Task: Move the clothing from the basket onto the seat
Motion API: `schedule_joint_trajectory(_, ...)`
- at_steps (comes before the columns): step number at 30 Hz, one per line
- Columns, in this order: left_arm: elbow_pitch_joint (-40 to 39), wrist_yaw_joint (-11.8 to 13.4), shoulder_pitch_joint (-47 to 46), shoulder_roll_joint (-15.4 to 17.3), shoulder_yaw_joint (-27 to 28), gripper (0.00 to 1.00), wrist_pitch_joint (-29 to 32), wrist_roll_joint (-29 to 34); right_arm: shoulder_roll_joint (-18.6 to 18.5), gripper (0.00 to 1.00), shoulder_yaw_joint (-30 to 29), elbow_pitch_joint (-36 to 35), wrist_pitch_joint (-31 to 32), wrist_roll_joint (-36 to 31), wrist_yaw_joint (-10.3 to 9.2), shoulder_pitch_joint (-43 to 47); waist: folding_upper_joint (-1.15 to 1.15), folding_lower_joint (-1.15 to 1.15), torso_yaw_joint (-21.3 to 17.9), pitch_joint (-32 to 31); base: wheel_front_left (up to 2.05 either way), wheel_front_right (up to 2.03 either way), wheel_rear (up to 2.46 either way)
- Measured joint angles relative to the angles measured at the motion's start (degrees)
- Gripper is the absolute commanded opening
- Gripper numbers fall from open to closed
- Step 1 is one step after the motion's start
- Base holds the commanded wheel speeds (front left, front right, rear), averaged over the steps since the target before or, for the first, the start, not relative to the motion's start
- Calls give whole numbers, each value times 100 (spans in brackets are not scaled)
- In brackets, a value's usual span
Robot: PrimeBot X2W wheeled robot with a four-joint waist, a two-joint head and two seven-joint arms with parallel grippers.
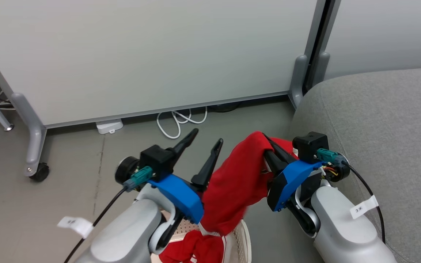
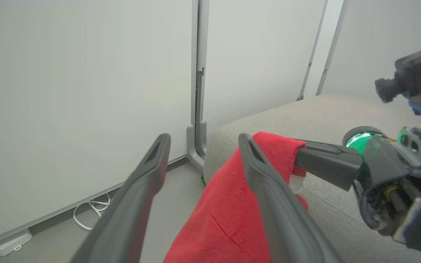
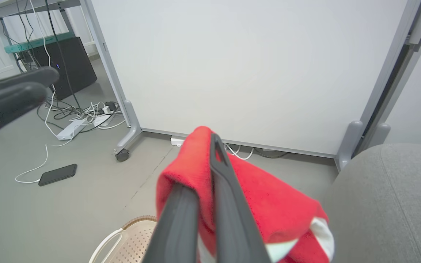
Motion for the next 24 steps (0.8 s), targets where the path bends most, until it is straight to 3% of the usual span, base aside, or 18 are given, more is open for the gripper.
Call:
schedule_joint_trajectory(6,-1519,361,1240,587,1181,100,-14,524,-1,0,10,-426,24,-14,0,86,0,0,-302,104,0,0,0)
schedule_joint_trajectory(11,-2276,478,2312,750,2117,100,-14,1040,0,0,26,-861,102,-44,0,221,0,0,-655,212,0,0,0)
schedule_joint_trajectory(17,-2613,404,3140,603,2987,100,-14,1534,-4,0,-57,-1388,224,-136,0,469,0,0,-1122,358,0,0,0)
schedule_joint_trajectory(24,-2631,41,3345,401,3502,100,-15,1976,-5,0,-126,-1856,348,-156,0,705,0,0,-1740,518,0,0,0)
